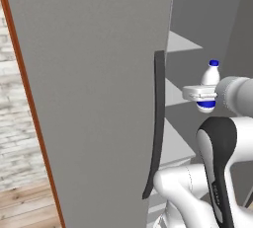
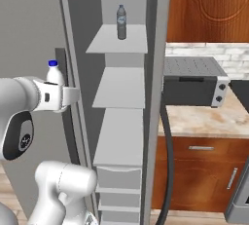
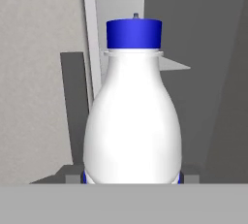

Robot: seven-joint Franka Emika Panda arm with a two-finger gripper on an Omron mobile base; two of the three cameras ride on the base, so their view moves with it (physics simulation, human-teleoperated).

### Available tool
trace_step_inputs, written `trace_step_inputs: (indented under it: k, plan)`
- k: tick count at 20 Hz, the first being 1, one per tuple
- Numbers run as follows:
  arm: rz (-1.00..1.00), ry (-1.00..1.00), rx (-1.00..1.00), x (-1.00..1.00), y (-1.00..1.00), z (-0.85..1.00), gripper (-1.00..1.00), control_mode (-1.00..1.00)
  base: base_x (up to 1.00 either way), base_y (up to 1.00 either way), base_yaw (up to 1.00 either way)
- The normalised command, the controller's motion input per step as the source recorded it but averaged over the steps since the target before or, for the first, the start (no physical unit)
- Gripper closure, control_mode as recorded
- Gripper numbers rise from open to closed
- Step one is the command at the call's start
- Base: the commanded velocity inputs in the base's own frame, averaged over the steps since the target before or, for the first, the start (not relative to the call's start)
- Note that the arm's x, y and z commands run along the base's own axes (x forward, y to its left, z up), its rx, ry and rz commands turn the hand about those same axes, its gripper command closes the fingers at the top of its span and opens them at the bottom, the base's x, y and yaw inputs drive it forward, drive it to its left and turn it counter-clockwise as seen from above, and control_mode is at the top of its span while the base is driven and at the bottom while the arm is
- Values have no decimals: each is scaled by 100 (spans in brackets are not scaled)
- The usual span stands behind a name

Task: Take the bottled waters from the counter and place them in the freezer to freeze. Close the freezer door after placing the bottles.

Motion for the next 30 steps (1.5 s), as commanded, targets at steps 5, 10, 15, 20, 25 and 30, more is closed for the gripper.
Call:
trace_step_inputs:
  k: [5,10,15,20,25,30]
  plan:
    - [0,0,0,0,0,0,100,100,10,-24,0]
    - [0,0,0,0,0,0,100,100,6,-41,0]
    - [0,0,0,0,0,0,100,100,8,-54,0]
    - [0,0,0,0,0,0,100,100,10,-28,0]
    - [0,0,0,0,0,0,100,100,10,-7,0]
    - [0,0,0,0,0,0,100,100,1,-3,0]
